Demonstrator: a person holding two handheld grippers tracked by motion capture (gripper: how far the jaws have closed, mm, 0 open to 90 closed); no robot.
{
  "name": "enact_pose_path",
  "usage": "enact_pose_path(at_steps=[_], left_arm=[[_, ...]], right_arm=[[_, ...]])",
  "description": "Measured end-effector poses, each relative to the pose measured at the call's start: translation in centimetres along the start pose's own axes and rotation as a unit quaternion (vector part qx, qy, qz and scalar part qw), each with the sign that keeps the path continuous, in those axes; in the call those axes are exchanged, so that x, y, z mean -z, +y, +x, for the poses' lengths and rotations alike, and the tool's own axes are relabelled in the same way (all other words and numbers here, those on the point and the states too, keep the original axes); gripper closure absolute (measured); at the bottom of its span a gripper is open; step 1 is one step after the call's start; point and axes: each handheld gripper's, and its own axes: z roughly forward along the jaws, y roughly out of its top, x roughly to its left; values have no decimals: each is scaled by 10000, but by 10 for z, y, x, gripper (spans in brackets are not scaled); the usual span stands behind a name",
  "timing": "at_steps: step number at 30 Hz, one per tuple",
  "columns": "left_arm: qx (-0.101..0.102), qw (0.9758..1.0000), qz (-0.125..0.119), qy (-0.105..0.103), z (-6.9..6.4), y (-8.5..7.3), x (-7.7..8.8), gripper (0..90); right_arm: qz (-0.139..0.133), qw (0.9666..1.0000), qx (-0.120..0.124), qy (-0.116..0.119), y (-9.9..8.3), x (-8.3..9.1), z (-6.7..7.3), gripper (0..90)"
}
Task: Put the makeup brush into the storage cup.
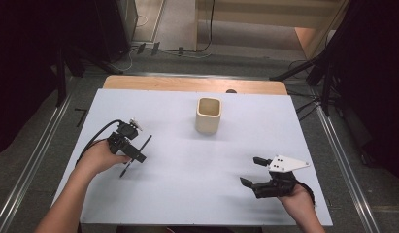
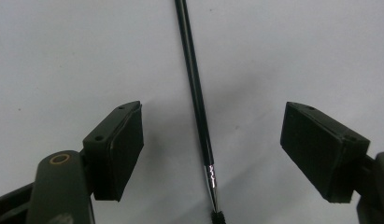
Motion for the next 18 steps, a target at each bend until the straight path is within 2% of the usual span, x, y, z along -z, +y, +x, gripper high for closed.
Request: enact_pose_path(at_steps=[7, 13, 15, 18], left_arm=[[68, 9998, 78, 182, 3, -1, -8, 218], [78, 9998, 45, 203, 3, -1, -9, 219], [49, 9996, 54, 269, 1, -1, -10, 219], [-65, 9986, 129, 518, -4, 0, -12, 232]], right_arm=[[5, 10000, 7, 5, 0, -1, 0, 153], [21, 10000, 23, -8, 0, -1, 0, 153], [30, 10000, 25, -8, 0, -1, 0, 153], [29, 10000, 30, -8, 0, -1, 0, 153]])
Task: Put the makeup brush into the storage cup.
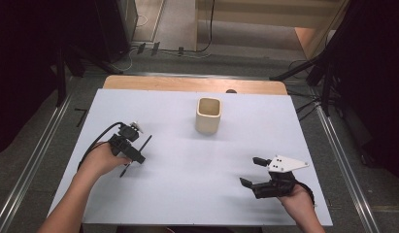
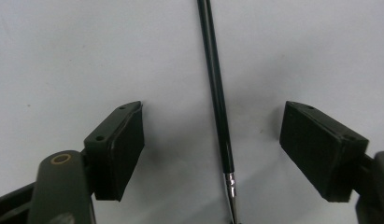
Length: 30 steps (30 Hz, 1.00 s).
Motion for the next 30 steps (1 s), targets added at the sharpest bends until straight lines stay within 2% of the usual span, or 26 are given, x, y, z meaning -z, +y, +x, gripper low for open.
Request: enact_pose_path(at_steps=[6, 11, 14, 16, 20, 21, 26, 30], left_arm=[[37, 10000, 19, 59, -1, 1, 0, 252], [146, 9999, 18, 72, -1, 1, 1, 293], [193, 9997, 57, 106, -1, 1, 4, 434], [151, 9998, 86, 72, -1, 2, 5, 516], [258, 9995, 165, 67, -3, 3, 6, 660], [272, 9994, 189, 46, -2, 3, 6, 728], [467, 9986, 244, -60, 0, 4, 7, 809], [533, 9983, 246, -66, 2, 4, 7, 840]], right_arm=[[6, 10000, -7, -6, 0, 0, 0, 153], [21, 10000, 1, 3, 0, 0, 0, 153], [23, 10000, 2, -2, 0, 0, 0, 153], [29, 10000, 4, -4, 0, 0, 0, 153], [42, 10000, 1, 10, 0, 0, 1, 153], [32, 10000, 6, 4, 0, 0, 1, 153], [38, 10000, 3, 7, 0, 0, 1, 153], [43, 10000, 20, 14, 0, 0, 1, 153]])
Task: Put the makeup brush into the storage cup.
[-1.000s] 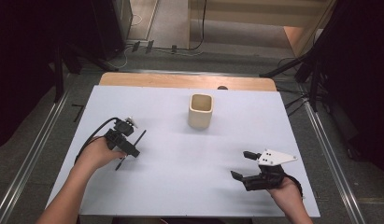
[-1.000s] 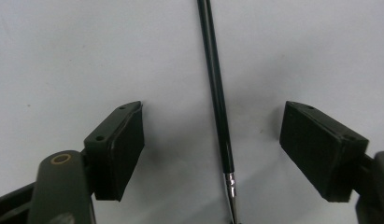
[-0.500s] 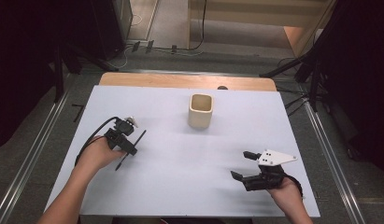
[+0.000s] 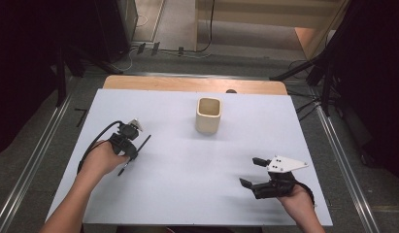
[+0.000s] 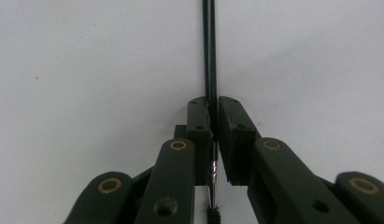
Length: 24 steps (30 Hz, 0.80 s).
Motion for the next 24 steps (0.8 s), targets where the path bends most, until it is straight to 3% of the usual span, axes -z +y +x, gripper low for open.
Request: enact_pose_path(at_steps=[13, 18, 24], left_arm=[[83, 9997, -32, -241, 7, -1, 1, 851], [130, 9992, -148, -355, 11, -3, 3, 851], [211, 9970, -519, -535, 15, -5, 16, 851]], right_arm=[[-4, 10000, 42, 19, 0, 0, 0, 153], [2, 10000, 40, 23, 0, 0, 0, 153], [8, 10000, 40, 26, 0, 0, 0, 153]])
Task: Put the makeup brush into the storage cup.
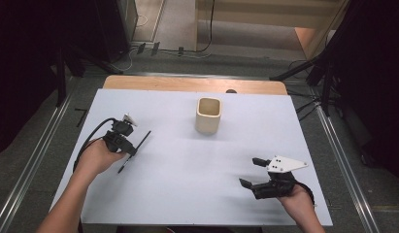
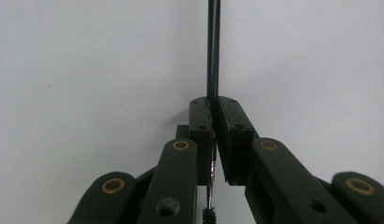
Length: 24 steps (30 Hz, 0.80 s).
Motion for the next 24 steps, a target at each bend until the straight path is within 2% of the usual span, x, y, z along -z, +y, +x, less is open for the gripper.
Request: enact_pose_path(at_steps=[4, 7, 11, 13, 16, 19, 21, 24], left_arm=[[-41, 9995, -294, -82, 1, -1, 10, 850], [-89, 9986, -473, -234, 1, -2, 16, 850], [-200, 9959, -773, -419, -2, -2, 22, 850], [-264, 9948, -840, -515, -4, -3, 25, 850], [-343, 9918, -1051, -642, -8, -4, 31, 850], [-404, 9901, -1104, -766, -12, -6, 34, 850], [-488, 9897, -1114, -756, -15, -7, 36, 850], [-549, 9883, -1142, -845, -19, -9, 39, 849]], right_arm=[[-19, 10000, -16, 10, 0, 0, 1, 152], [-44, 10000, -2, 8, 1, 0, 1, 148], [-120, 9999, 59, 59, 1, 0, 2, 145], [-129, 9998, 83, 88, 2, 0, 2, 144], [-178, 9998, 81, 107, 3, 0, 3, 143], [-229, 9996, 48, 148, 4, 0, 2, 142], [-229, 9995, 30, 200, 5, 0, 2, 142], [-248, 9993, 41, 274, 6, -1, 3, 141]])
